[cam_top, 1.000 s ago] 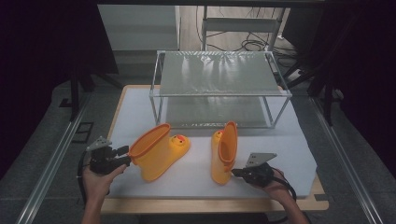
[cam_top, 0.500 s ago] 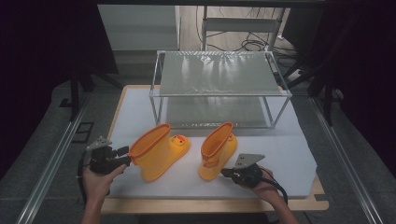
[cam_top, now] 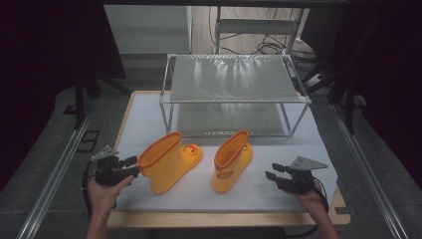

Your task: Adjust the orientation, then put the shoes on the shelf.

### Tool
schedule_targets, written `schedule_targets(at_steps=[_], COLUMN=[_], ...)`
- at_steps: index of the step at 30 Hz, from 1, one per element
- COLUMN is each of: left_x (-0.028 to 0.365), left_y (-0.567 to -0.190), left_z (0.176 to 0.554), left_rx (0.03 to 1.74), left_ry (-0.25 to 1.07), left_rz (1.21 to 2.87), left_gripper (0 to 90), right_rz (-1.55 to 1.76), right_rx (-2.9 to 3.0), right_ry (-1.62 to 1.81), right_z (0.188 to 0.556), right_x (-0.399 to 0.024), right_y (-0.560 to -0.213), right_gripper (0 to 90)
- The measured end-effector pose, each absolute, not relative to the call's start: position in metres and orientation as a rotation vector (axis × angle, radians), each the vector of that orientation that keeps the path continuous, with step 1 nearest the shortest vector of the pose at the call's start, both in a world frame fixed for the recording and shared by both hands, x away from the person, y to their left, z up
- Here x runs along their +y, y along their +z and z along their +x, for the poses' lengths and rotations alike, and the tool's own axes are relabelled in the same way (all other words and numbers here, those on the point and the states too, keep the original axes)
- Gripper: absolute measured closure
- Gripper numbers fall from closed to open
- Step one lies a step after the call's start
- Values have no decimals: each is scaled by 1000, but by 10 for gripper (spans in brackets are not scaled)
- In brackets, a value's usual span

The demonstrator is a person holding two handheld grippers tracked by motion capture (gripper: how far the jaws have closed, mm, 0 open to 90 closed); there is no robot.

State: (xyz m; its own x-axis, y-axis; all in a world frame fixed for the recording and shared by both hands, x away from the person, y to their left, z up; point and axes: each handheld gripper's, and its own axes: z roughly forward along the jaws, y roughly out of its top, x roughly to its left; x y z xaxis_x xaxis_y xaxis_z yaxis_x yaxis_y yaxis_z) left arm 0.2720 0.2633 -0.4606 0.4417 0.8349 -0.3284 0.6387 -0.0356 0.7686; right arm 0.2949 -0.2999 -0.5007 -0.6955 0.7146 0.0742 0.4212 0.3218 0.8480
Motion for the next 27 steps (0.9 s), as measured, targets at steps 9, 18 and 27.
schedule_targets(at_steps=[9, 18, 27], left_x=[263, 266, 277], left_y=[-461, -458, -445], left_z=[272, 270, 267], left_rx=[1273, 1274, 1272], left_ry=[262, 272, 226], left_rz=[1756, 1742, 1712], left_gripper=[426, 423, 414], right_rz=[1101, 1094, 1075], right_rx=[2259, 2259, 2268], right_ry=[1267, 1264, 1284], right_z=[301, 300, 301], right_x=[-309, -309, -307], right_y=[-508, -507, -503], right_gripper=[482, 475, 442])
